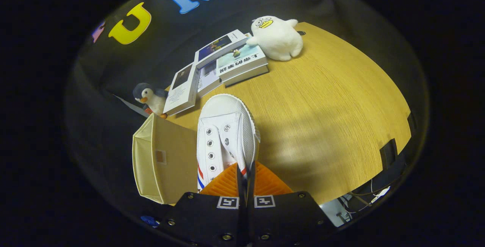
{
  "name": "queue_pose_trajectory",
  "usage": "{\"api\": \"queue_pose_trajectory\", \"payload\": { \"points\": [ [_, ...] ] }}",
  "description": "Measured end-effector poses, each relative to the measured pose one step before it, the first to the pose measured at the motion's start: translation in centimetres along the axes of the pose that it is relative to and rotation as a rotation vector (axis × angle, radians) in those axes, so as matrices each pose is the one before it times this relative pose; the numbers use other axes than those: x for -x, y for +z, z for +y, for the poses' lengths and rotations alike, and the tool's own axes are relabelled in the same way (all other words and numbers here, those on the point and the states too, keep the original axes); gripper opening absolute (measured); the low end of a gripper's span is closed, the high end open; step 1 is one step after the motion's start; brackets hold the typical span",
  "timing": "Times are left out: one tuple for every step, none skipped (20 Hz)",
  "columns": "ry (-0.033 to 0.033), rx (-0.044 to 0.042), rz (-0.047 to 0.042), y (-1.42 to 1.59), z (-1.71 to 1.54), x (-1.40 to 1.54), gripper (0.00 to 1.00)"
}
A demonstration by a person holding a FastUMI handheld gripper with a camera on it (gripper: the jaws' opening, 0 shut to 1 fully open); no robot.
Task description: Open the storage box then place both shoes into the box .Put the left shoe in first, then the right shoe, with the right side of both shoes facing outward in a uniform manner.
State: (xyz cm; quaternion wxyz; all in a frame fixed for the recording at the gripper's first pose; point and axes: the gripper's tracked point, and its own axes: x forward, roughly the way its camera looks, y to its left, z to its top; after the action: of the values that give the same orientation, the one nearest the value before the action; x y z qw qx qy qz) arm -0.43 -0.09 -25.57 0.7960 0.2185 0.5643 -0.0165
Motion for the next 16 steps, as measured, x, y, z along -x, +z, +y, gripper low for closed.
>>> {"api": "queue_pose_trajectory", "payload": {
  "points": [
    [0.01046, 0.00532, -0.00062, 0.126, 1.031, 0.09, 0.0],
    [0.01179, 0.00619, 0.00095, 0.253, 1.057, 0.017, 0.0],
    [0.0107, 0.00572, -0.00338, 0.167, 1.08, 0.047, 0.01],
    [0.00955, 0.01146, 0.0034, 0.172, 0.907, 0.026, 0.0],
    [0.00504, 0.00342, -0.00274, 0.286, 1.122, 0.14, 0.0],
    [0.00862, 0.01355, -0.00145, 0.184, 1.136, 0.118, 0.01],
    [0.01116, 0.01267, -0.00367, 0.23, 1.32, -0.08, 0.01],
    [0.01164, 0.01153, -0.00523, 0.231, 1.211, -0.045, 0.01],
    [0.01273, 0.01512, 0.00076, 0.111, 1.267, -0.031, 0.0],
    [0.01228, 0.0089, -0.00548, 0.28, 1.176, -0.134, 0.0],
    [0.01442, 0.01527, 0.00267, 0.038, 1.275, -0.106, 0.0],
    [0.01314, 0.01109, 0.00035, 0.115, 1.195, -0.243, 0.0],
    [0.01177, 0.01411, 0.00537, -0.11, 1.101, -0.327, 0.0],
    [0.0091, 0.01081, 0.00257, 0.041, 1.019, -0.478, 0.0],
    [0.00673, 0.01126, 0.00458, -0.099, 0.896, -0.545, 0.0],
    [0.00498, 0.01022, 0.00754, -0.105, 0.818, -0.625, 0.01]
  ]
}}
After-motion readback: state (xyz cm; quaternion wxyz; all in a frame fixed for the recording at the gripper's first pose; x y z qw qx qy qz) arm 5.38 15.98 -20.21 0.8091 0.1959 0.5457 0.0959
